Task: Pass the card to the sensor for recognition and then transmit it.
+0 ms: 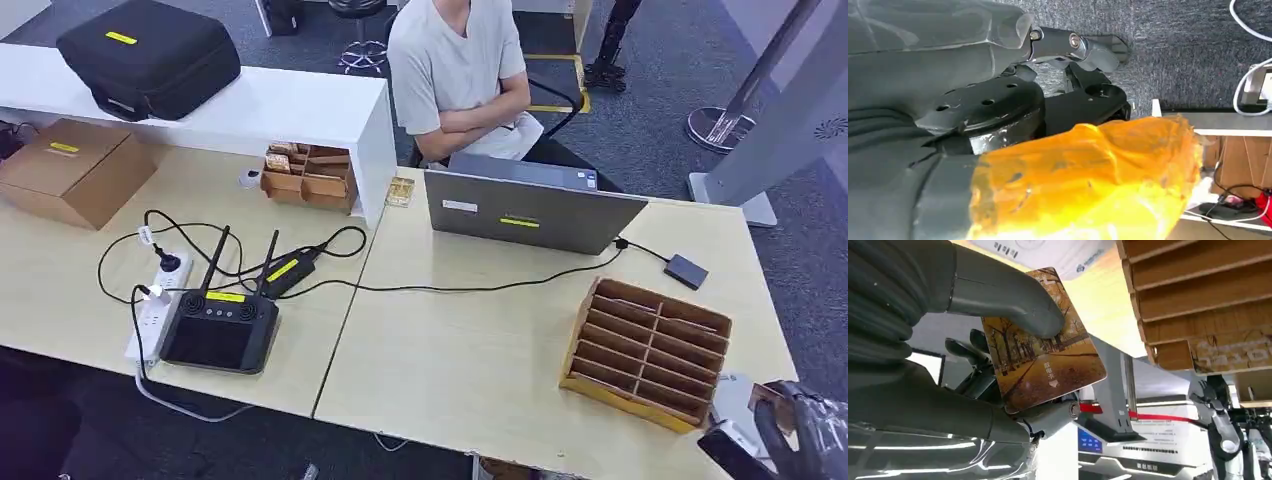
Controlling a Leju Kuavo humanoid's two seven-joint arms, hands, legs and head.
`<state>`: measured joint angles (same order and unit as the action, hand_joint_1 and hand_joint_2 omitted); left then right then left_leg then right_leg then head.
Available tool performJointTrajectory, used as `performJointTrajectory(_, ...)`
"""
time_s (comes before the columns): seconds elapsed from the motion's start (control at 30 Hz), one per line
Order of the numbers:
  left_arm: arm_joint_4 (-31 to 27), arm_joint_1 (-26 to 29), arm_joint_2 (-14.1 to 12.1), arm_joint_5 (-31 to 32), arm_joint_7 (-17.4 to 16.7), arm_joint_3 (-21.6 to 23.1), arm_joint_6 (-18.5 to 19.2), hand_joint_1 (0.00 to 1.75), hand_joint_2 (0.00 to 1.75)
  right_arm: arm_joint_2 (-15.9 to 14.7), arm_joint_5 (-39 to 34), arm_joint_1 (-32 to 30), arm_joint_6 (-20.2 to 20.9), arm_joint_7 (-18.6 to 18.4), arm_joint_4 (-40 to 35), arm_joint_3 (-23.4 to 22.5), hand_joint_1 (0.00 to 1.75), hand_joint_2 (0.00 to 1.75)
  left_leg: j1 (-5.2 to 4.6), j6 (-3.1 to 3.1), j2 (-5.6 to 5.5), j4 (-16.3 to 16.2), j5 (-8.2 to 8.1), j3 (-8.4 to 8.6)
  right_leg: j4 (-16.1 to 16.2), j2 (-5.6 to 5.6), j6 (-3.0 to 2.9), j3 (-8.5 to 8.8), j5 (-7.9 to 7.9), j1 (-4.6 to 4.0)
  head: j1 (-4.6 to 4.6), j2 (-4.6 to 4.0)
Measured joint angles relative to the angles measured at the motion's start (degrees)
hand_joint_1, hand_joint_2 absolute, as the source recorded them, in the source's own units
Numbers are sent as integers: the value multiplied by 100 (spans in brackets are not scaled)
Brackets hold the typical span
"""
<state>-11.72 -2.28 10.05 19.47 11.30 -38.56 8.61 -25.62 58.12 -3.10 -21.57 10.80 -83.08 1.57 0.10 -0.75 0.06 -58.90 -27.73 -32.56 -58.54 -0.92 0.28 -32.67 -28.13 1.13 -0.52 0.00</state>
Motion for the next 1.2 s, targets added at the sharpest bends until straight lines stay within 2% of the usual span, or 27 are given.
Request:
performJointTrajectory(0.4, 0, 1, 24, 11, -7, -4, 4, 0, 0, 483, 11, -263, -238, 44, 814, 214, 175, 175, 0, 0, 1, 1, 0, -2, -1, 0, 0, 0, 0, 0, 0, 0)
performJointTrajectory(0.6, 0, 1, 24, 24, -13, -7, 15, 0, 0, 581, 4, -258, -356, 57, 1080, 238, 175, 175, 0, 0, 2, 0, 0, 1, 0, 3, 0, 2, 0, 0, 2, 0)
performJointTrajectory(0.97, 0, 3, 13, 94, -31, -9, 68, 0, 0, 547, 0, -106, -343, -13, 914, 214, 175, 175, -1, -3, 4, -1, 3, 0, -1, 4, 4, 4, 7, 1, 0, 0)
performJointTrajectory(1.2, 0, 1, 0, 129, -31, -11, 98, 0, 0, 319, -98, 415, -109, -42, 667, 70, 175, 175, -1, -3, 8, -2, 6, 2, -1, 8, 4, 2, 9, 2, 2, 0)
